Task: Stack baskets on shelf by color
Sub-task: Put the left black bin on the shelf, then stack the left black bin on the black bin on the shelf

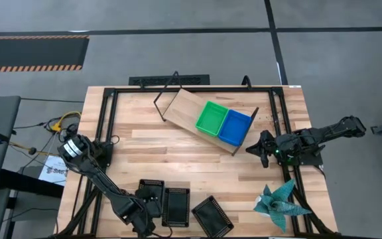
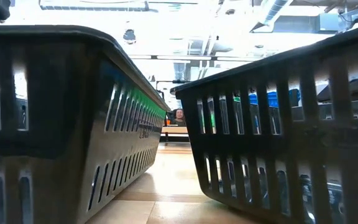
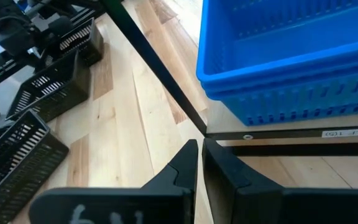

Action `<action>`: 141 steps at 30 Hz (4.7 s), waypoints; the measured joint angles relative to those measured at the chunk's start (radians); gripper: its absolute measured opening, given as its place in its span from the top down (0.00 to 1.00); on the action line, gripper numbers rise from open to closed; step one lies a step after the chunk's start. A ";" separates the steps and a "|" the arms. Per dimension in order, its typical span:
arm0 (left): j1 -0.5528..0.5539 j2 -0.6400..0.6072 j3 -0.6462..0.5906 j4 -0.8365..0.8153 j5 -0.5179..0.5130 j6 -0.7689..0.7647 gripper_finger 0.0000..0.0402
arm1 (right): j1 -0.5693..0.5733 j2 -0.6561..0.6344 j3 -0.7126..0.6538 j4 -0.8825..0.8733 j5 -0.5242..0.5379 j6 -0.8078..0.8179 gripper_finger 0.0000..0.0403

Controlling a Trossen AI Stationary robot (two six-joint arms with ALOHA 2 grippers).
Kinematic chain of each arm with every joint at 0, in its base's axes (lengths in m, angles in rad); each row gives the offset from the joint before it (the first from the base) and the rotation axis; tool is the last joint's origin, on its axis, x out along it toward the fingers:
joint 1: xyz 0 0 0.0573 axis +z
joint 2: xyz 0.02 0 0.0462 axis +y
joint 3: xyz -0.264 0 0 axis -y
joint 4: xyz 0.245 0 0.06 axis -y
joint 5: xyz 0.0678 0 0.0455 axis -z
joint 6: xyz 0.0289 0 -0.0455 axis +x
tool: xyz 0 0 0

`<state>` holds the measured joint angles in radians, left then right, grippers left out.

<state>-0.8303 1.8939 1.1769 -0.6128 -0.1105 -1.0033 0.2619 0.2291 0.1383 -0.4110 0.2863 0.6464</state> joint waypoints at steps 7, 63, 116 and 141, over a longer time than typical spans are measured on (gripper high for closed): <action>0.000 0.000 0.072 -0.134 -0.019 0.069 0.96 | 0.000 0.000 0.000 -0.007 0.000 -0.003 0.87; 1.222 -0.046 0.306 -0.246 0.065 1.950 1.00 | -0.001 0.000 0.000 0.000 0.027 -0.043 0.87; 0.518 0.008 0.604 -0.799 0.264 0.927 0.56 | 0.000 0.000 0.000 0.003 0.016 -0.026 0.87; 0.064 0.076 0.602 -0.183 -0.223 0.452 0.56 | 0.000 0.000 0.000 -0.001 -0.015 -0.018 0.87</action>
<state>-0.7658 1.9699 1.7790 -0.7962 -0.3334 -0.5509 0.2615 0.2287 0.1387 -0.4122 0.2717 0.6289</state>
